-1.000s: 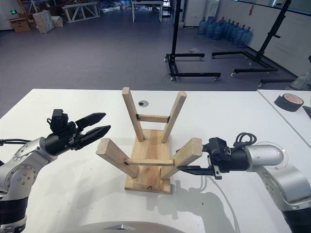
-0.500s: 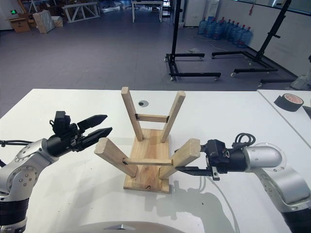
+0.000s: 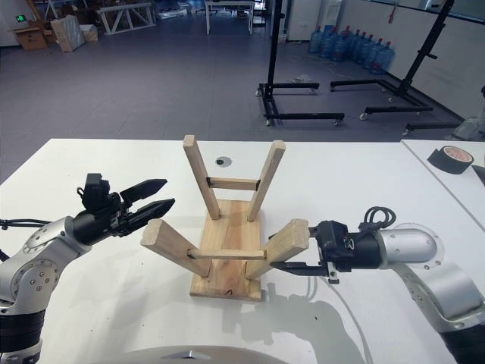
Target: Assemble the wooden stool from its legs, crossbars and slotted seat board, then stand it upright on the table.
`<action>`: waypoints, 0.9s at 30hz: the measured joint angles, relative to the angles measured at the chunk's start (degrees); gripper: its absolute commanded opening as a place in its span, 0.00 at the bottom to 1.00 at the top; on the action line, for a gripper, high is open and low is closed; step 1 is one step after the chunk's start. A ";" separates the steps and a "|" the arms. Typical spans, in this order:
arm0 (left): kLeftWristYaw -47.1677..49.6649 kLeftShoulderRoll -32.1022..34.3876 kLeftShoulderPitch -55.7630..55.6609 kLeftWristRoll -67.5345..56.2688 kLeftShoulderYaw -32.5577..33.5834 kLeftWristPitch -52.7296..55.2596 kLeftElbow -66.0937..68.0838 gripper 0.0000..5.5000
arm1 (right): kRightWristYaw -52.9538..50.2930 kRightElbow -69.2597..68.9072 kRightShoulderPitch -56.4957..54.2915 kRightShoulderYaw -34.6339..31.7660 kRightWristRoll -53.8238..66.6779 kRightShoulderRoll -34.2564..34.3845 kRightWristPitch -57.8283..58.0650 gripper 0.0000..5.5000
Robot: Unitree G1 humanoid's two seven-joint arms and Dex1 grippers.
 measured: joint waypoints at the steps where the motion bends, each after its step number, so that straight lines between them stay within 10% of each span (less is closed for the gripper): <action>1: 0.59 -0.11 -0.05 -0.20 0.34 -0.12 -0.22 0.67 | -0.32 -0.02 -0.53 0.40 0.00 -0.09 0.46 0.37; 11: 5.10 0.32 -4.08 -16.09 7.13 0.37 -10.95 0.67 | -2.04 -0.87 -4.06 3.26 0.01 -1.00 4.06 0.37; 27: 4.12 6.74 -0.45 -4.95 -3.44 2.36 -14.52 0.67 | -2.96 -1.46 -5.36 4.47 0.01 -1.61 5.20 0.37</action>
